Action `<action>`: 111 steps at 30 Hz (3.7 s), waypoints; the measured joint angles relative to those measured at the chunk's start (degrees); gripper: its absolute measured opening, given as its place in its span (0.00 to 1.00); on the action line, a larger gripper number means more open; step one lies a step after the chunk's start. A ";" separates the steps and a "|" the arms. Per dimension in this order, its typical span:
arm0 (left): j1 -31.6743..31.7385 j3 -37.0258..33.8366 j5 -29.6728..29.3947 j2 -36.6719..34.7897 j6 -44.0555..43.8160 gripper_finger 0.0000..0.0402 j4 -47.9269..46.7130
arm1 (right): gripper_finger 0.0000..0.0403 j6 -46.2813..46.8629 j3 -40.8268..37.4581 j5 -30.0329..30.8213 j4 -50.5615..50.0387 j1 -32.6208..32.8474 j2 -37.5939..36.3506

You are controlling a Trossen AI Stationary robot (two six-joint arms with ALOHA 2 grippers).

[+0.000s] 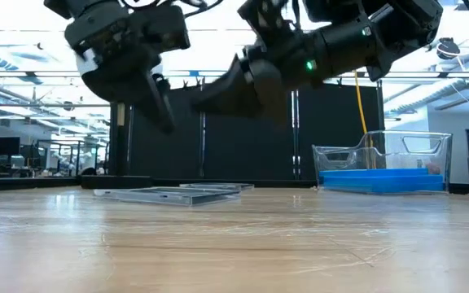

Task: Pick & place jewel cases by type
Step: Put the bottom black CD case into the bottom transparent bin

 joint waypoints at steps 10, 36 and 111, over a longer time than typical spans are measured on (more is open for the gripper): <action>1.30 -0.09 -6.12 0.04 4.42 0.59 -18.40 | 0.48 14.71 7.66 -7.44 -34.04 0.39 -0.07; 11.05 -0.09 -7.06 9.44 14.02 0.59 -22.96 | 0.52 12.39 9.92 -4.01 -36.90 -1.62 6.67; 11.56 -0.27 -0.44 12.63 13.34 0.59 -7.45 | 0.52 4.17 10.12 17.33 -41.68 0.90 -0.33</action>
